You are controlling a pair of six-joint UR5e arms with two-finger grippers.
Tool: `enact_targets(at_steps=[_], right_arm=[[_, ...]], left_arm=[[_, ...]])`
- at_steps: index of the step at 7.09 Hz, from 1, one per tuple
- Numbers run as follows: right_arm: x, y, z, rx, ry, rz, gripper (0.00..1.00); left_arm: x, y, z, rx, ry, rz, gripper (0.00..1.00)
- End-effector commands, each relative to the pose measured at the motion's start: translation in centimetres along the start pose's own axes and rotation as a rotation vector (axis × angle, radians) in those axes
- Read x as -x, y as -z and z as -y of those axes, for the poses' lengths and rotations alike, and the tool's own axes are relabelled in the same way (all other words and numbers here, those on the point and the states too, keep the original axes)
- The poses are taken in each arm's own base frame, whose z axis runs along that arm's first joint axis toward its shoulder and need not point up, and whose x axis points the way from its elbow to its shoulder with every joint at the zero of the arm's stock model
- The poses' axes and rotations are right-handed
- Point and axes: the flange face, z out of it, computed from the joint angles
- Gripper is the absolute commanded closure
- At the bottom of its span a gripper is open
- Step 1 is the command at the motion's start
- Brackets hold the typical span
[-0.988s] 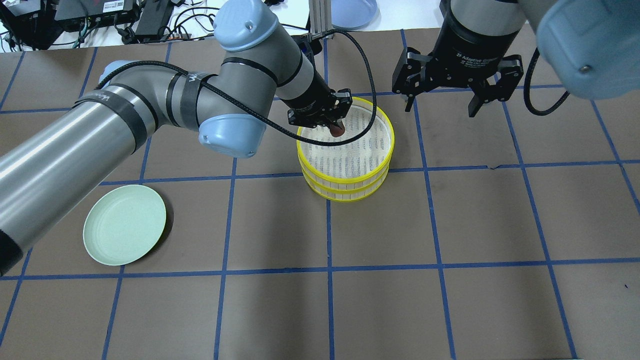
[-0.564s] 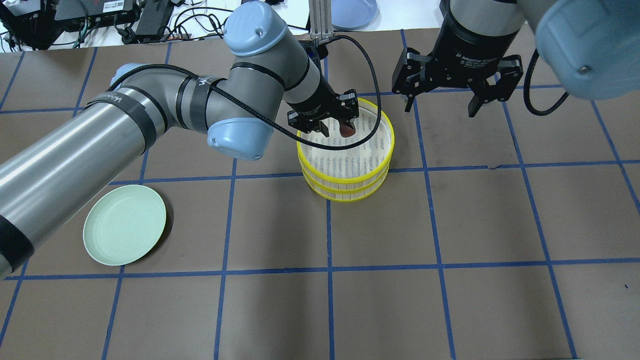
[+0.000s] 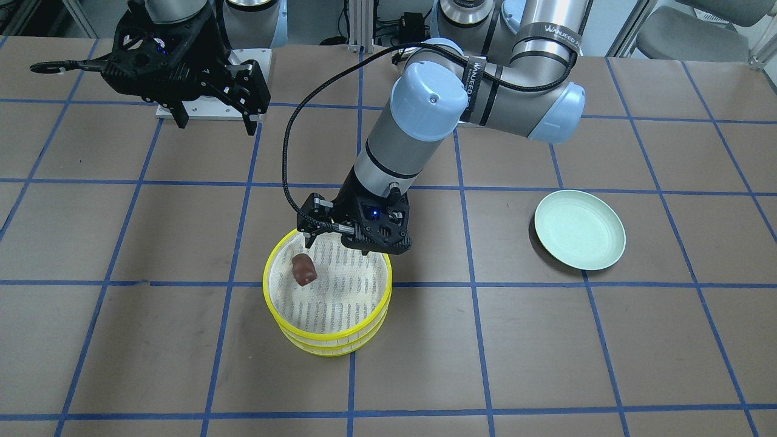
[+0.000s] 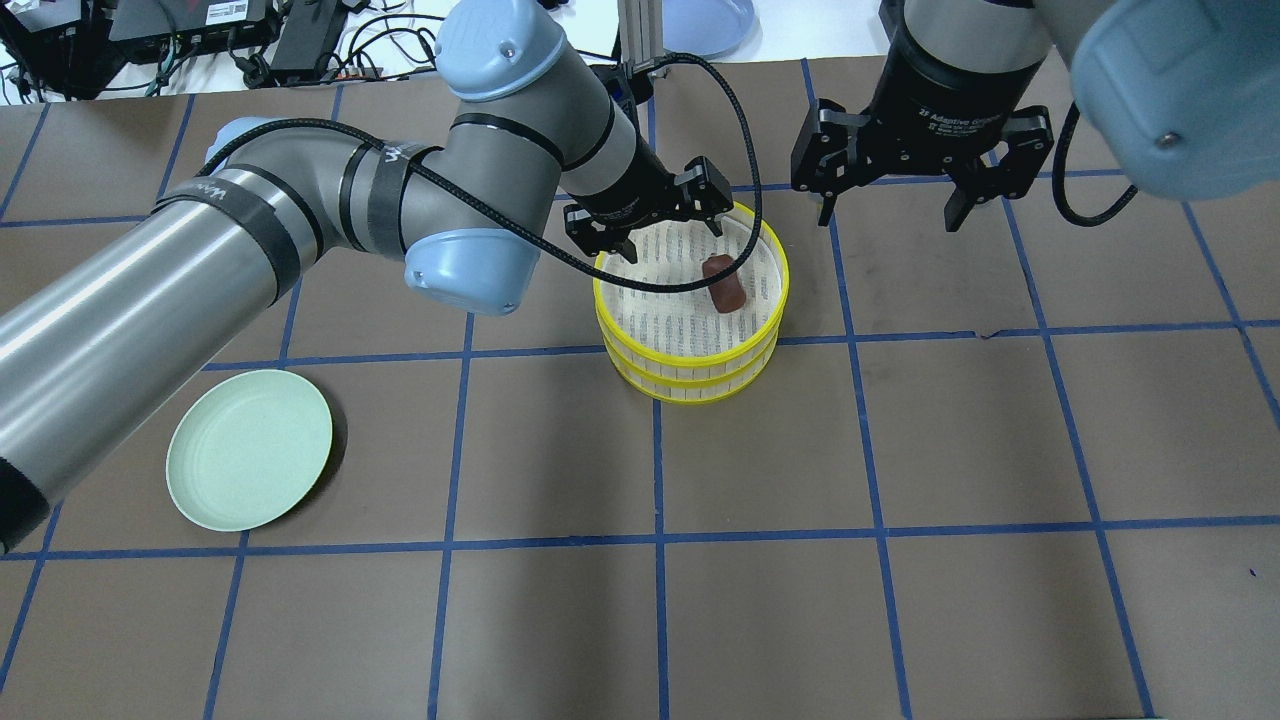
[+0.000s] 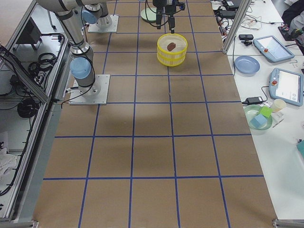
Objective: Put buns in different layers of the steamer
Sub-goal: 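Open the left gripper to drop the brown bun into the top tier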
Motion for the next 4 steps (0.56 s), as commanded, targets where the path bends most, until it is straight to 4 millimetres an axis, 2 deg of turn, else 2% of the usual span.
enact_targets(at_steps=[1,3,4], right_arm=[[0.1,0.1,-0.1,0.001,0.006,0.001,0.00],[0.1,0.1,0.0,-0.005,0.004,0.002,0.00],[0.0,0.1,0.1,-0.005,0.002,0.002,0.00]], left_arm=[[0.2,0.8,0.1,-0.013,-0.010,0.002,0.00],[4.2,4.3,2.5,-0.110,-0.005,0.156,0.00],[6.1,6.2,2.8,-0.085,-0.015,0.186,0.00]])
